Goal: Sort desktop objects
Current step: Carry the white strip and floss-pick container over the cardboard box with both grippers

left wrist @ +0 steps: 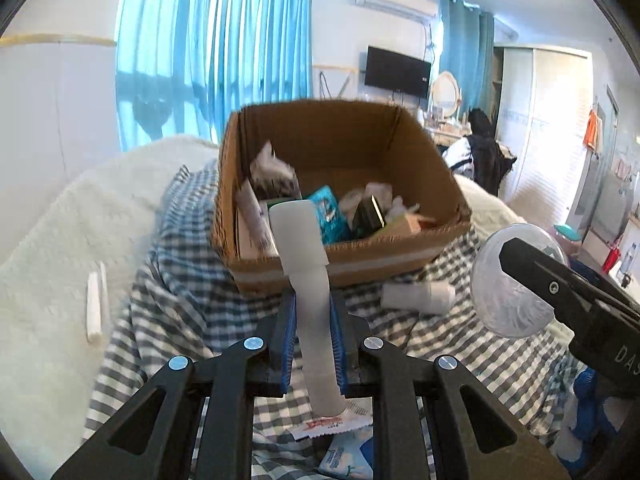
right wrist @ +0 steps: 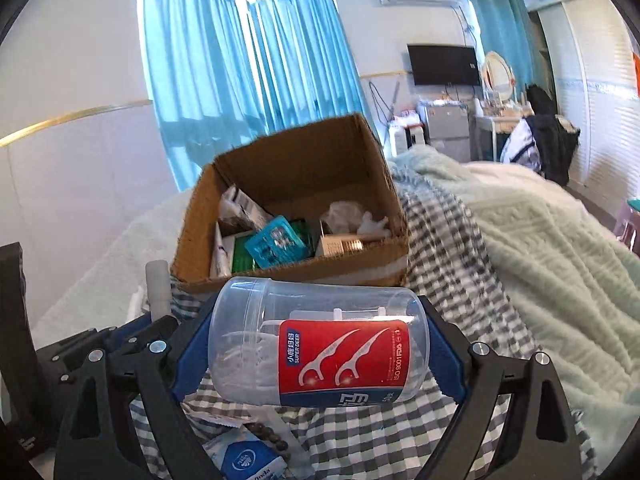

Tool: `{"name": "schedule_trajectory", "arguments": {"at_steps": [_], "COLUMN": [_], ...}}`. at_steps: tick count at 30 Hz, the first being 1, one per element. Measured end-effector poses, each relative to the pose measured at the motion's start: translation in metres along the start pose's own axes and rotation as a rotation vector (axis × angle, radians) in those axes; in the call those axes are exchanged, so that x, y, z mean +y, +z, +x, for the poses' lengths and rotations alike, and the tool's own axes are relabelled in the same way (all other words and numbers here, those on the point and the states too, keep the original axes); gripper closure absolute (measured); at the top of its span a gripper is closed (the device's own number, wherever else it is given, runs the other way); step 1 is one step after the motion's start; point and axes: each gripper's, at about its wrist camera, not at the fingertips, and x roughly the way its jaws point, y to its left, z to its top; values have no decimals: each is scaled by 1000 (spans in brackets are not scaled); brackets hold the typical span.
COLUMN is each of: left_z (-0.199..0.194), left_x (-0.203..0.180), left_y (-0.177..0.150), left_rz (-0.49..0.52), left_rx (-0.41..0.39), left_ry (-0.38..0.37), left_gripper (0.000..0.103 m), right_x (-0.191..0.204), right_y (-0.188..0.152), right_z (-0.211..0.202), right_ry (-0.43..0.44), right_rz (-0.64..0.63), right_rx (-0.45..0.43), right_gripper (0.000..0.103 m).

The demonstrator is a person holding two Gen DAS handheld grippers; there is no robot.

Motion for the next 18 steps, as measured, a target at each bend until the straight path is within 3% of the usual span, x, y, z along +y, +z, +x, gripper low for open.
{"name": "schedule_trajectory", "arguments": {"at_steps": [9,18], "left_z": [-15,-10], "left_x": [-3,-8], "left_y": [39,83], "left_rz": [20,48], "left_rx": [-83,-151], "left_ry": [1,-22], "left_gripper": [87,87], "right_x": [16,14], "right_y": [30,76], "right_z": [-27,-20], "right_ry": [41,78], "right_rz": [-108,-105], "right_rx": [-162,-220], "right_gripper": [13,13]}}
